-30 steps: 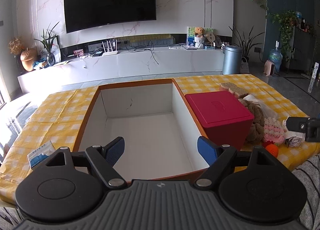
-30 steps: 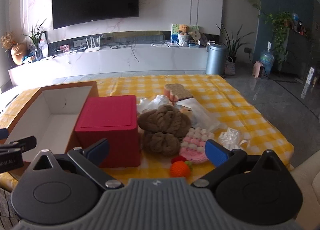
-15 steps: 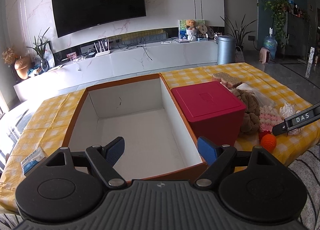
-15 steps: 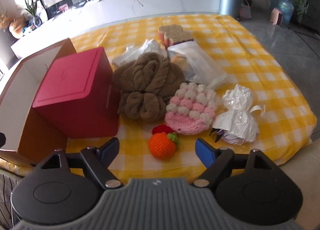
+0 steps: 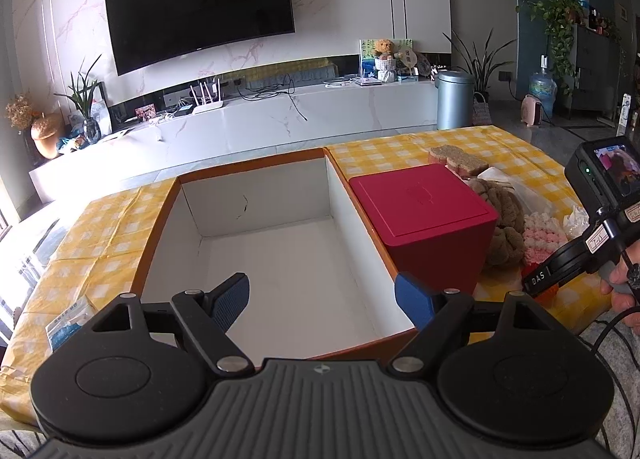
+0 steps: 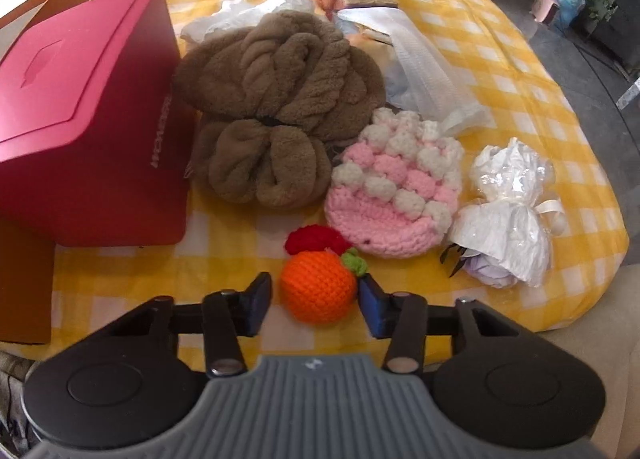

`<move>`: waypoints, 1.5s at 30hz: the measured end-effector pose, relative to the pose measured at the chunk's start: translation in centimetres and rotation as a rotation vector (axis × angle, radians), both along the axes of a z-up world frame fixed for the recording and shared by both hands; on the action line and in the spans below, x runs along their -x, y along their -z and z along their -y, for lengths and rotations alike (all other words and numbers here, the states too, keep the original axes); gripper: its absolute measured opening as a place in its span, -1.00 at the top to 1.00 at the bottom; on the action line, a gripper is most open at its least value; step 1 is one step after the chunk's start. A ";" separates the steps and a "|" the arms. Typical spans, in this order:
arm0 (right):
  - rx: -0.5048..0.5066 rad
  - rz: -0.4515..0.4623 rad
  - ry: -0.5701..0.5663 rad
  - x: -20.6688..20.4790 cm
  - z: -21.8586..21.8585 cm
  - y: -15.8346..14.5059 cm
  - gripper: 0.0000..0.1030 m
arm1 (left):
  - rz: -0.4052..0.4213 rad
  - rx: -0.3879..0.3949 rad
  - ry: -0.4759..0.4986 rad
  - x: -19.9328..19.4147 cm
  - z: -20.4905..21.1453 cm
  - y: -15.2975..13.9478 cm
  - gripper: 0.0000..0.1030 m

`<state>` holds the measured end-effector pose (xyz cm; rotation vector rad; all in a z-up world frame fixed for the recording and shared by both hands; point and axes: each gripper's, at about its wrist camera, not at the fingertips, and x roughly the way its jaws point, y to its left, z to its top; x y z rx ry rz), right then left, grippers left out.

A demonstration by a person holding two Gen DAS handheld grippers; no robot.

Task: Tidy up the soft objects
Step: 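Reach the right gripper to the orange crocheted fruit and grasp it, then grasp the pink crocheted pouch with the left gripper while the right gripper holds the orange fruit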

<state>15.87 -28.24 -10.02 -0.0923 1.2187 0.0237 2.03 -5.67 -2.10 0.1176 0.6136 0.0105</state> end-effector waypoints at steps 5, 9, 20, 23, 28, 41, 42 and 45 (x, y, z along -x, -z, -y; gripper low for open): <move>-0.145 0.118 0.004 3.0 1.6 -2.7 0.20 | -0.001 -0.007 0.001 0.0 -0.2 -0.2 -0.88; -0.181 0.197 0.001 5.0 2.7 -5.7 0.20 | 0.016 -0.020 0.026 -0.3 0.3 -0.9 -0.88; -0.128 0.543 0.443 2.9 7.8 -13.7 0.20 | -0.137 0.050 0.259 -4.3 4.0 -3.0 -0.88; -0.162 0.550 0.453 3.3 9.0 -12.0 0.20 | -0.137 0.075 0.329 -5.2 6.0 -3.4 -0.88; -0.266 0.446 0.475 4.3 11.8 -7.3 0.20 | -0.178 0.074 0.486 -8.1 9.6 -3.7 -0.88; -0.330 0.461 0.562 5.6 17.1 -4.8 0.20 | -0.379 -0.039 0.570 -14.9 20.5 3.2 -0.88; -0.337 0.462 0.578 5.9 17.7 -4.8 0.20 | -0.376 -0.050 0.574 -14.9 21.1 3.8 -0.88; -0.358 0.471 0.598 6.5 18.8 -4.5 0.20 | -0.359 -0.128 0.613 -14.9 22.9 5.1 -0.88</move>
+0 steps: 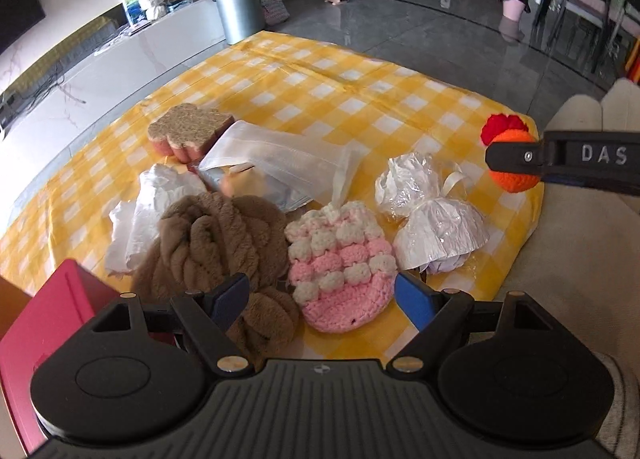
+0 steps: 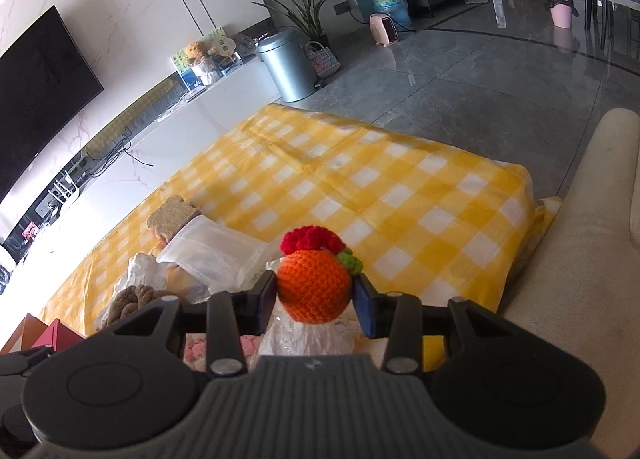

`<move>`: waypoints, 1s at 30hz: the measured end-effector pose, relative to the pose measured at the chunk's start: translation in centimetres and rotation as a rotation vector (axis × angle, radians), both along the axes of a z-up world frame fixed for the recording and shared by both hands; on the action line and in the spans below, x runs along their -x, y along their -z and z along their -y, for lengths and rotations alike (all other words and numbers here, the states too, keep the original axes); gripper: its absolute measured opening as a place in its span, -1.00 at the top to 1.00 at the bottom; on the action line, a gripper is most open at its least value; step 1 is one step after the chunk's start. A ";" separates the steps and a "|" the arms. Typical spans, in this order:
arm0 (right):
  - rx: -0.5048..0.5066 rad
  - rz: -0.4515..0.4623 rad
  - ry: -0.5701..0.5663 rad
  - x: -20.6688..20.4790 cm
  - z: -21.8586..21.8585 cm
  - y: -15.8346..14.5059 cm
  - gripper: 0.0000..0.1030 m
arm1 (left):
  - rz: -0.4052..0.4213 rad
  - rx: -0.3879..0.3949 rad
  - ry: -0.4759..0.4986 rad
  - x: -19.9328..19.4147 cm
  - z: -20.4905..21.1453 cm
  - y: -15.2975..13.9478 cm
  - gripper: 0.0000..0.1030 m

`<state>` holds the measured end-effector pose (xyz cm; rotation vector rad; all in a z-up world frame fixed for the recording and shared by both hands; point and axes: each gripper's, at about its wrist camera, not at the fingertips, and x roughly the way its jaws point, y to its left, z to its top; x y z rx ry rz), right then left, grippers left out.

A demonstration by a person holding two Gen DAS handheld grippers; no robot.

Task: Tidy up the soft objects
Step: 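Grasp the pink crocheted pouch with the left gripper while the right gripper holds the orange fruit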

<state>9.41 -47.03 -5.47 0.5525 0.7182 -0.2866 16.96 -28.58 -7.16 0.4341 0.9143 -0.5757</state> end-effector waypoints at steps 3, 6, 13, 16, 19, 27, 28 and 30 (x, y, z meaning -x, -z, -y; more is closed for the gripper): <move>-0.015 -0.007 0.014 0.2 0.7 0.4 0.20 | 0.069 -0.108 0.028 -0.6 2.1 1.9 -0.88; -0.012 -0.020 0.018 0.0 0.9 0.8 0.20 | 0.074 -0.131 0.005 -1.5 2.8 3.2 -0.88; -0.018 -0.029 0.025 0.0 1.2 1.0 0.20 | 0.109 -0.114 -0.017 -2.0 3.5 4.6 -1.00; -0.018 -0.035 0.027 0.0 1.2 1.2 0.20 | 0.113 -0.117 -0.007 -1.8 3.8 4.9 -0.87; -0.019 -0.036 0.024 0.1 1.2 1.2 0.20 | 0.045 -0.077 0.003 -1.8 3.8 4.6 -0.08; -0.013 -0.044 0.025 -0.1 1.1 1.4 0.20 | 0.008 -0.020 -0.092 -2.2 2.0 2.3 0.52; -0.006 -0.042 0.023 -0.1 1.0 1.4 0.20 | -0.018 0.009 -0.109 -2.3 1.5 1.6 0.52; -0.001 -0.041 0.013 -0.2 0.8 1.3 0.20 | -0.015 0.024 -0.119 -2.3 0.7 0.4 0.52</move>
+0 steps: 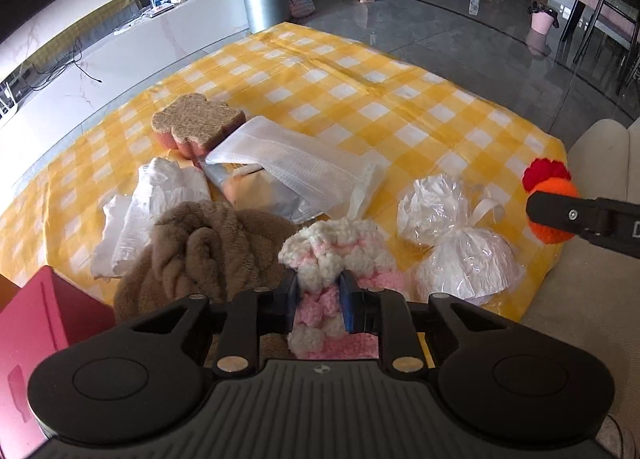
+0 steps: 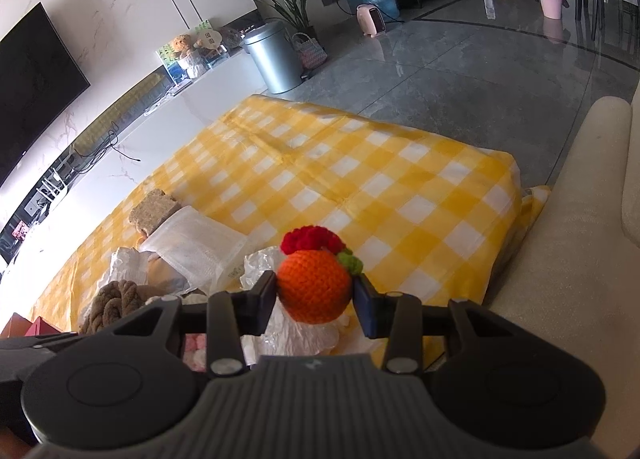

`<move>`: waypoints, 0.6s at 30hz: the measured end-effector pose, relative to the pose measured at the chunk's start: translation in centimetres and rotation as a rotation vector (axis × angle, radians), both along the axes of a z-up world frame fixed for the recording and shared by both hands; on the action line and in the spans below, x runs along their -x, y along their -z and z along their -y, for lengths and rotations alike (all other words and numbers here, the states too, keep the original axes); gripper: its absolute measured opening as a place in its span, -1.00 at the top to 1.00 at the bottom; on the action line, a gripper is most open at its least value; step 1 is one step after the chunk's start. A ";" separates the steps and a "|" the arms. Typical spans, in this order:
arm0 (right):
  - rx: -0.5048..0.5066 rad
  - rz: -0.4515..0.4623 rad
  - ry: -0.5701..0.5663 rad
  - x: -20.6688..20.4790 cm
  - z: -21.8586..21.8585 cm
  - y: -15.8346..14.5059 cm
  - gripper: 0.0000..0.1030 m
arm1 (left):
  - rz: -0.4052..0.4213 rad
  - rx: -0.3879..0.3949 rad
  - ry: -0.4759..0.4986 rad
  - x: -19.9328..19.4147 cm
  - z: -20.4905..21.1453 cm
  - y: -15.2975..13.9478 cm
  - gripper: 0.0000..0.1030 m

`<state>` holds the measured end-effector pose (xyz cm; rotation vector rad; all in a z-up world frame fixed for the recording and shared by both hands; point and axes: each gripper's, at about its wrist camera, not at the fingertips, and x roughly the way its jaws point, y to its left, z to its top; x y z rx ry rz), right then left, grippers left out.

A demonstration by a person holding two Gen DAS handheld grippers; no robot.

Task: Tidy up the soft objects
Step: 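Grasp the pink crocheted pouch with the left gripper while the right gripper holds the orange fruit, then carry both items into the white box and open both grippers to release them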

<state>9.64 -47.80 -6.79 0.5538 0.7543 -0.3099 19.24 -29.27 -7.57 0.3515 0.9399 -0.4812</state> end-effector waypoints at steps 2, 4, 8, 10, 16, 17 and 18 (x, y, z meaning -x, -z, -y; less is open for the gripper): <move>0.003 0.001 -0.011 -0.2 -0.3 0.0 0.20 | 0.020 -0.021 -0.009 0.4 -0.6 -0.7 0.52; 0.010 0.000 -0.021 -0.3 -0.5 0.0 0.20 | 0.001 -0.008 -0.022 0.6 -1.4 -1.3 0.52; 0.018 0.004 -0.015 -0.2 -0.6 -0.2 0.20 | -0.005 0.055 -0.022 1.8 -3.2 -2.7 0.52; 0.020 0.004 -0.012 -0.2 -0.7 -0.3 0.20 | -0.004 0.080 -0.020 2.3 -4.2 -3.4 0.52; 0.029 0.011 -0.043 -0.4 -1.5 -0.5 0.20 | -0.004 0.146 -0.021 3.3 -6.4 -5.1 0.52; 0.030 0.014 -0.047 -0.4 -1.5 -0.6 0.20 | 0.003 0.150 -0.017 3.4 -6.6 -5.3 0.53; 0.032 0.016 -0.050 -0.4 -1.6 -0.6 0.20 | 0.007 0.153 -0.014 3.5 -6.8 -5.7 0.52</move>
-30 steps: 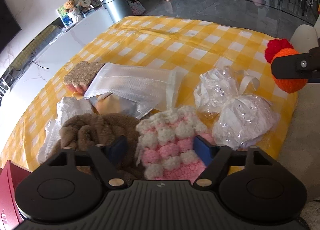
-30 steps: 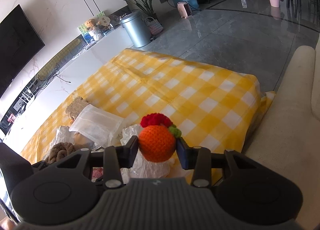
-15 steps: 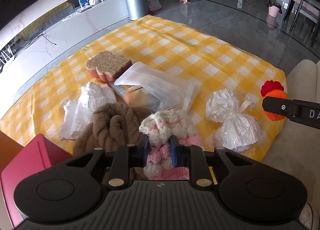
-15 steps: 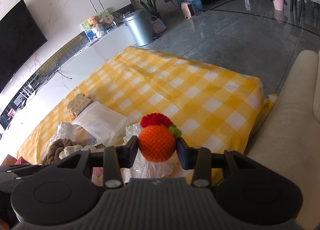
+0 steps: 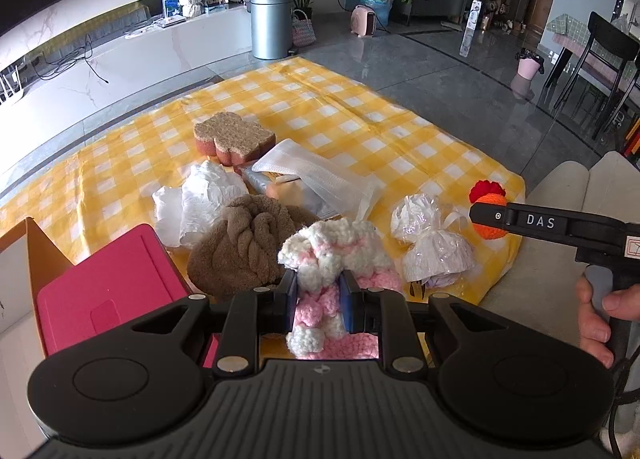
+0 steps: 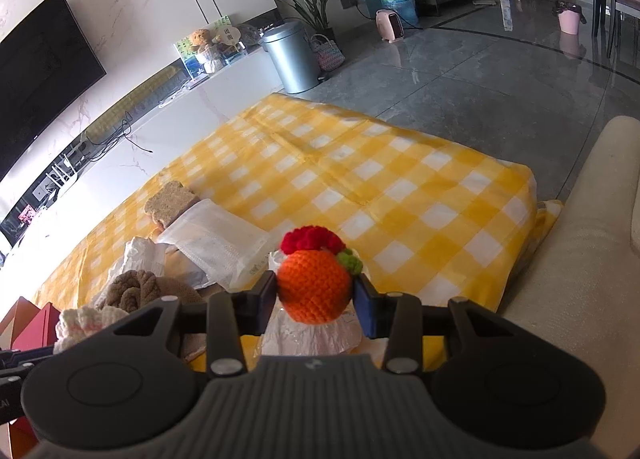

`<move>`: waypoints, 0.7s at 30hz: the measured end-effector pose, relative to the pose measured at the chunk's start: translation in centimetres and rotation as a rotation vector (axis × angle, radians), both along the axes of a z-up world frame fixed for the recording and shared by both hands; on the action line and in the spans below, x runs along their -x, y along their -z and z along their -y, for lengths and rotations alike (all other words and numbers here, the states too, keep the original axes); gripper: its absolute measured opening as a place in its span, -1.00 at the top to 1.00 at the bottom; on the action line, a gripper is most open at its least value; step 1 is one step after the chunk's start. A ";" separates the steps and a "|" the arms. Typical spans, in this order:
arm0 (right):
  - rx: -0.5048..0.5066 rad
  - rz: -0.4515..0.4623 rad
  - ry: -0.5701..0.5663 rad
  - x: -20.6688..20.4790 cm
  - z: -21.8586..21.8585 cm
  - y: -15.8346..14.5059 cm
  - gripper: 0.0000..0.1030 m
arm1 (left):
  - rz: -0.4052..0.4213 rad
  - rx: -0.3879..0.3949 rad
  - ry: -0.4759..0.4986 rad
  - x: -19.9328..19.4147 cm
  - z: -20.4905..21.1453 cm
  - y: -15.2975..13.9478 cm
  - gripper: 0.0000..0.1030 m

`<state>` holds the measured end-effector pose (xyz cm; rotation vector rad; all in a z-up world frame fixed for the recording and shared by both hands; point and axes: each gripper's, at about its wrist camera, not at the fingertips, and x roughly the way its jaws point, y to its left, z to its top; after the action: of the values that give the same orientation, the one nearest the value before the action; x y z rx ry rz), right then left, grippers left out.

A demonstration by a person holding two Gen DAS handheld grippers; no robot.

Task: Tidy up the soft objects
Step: 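Carry both items into the white box and open both grippers to release them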

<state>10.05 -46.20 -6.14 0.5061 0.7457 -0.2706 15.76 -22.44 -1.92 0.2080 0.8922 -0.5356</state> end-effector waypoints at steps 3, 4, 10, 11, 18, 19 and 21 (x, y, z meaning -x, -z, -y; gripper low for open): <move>-0.012 0.011 -0.006 0.0 0.0 -0.1 0.20 | -0.005 0.021 -0.016 0.0 -0.6 -0.7 0.52; -0.022 0.018 -0.013 0.1 0.0 -0.1 0.20 | -0.005 0.033 -0.022 0.1 -1.0 -1.1 0.52; -0.038 0.096 -0.060 0.4 -1.1 -1.9 0.20 | 0.061 0.089 -0.072 1.1 -3.5 -4.8 0.52; -0.050 0.122 -0.081 0.5 -1.5 -2.4 0.20 | 0.077 0.093 -0.092 1.4 -4.3 -5.7 0.52; -0.147 0.292 -0.315 0.9 -6.8 -6.3 0.20 | 0.154 0.041 -0.229 4.3 -11.9 -8.7 0.52; -0.160 0.307 -0.365 0.8 -8.0 -6.8 0.20 | 0.155 0.024 -0.245 4.7 -13.1 -8.6 0.52; -0.193 0.335 -0.472 0.5 -10.8 -7.6 0.20 | 0.147 -0.007 -0.287 5.5 -15.8 -7.9 0.52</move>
<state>9.52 -35.36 1.44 0.5250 0.5444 0.3230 10.25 -6.65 5.98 0.1213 0.7644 -0.2470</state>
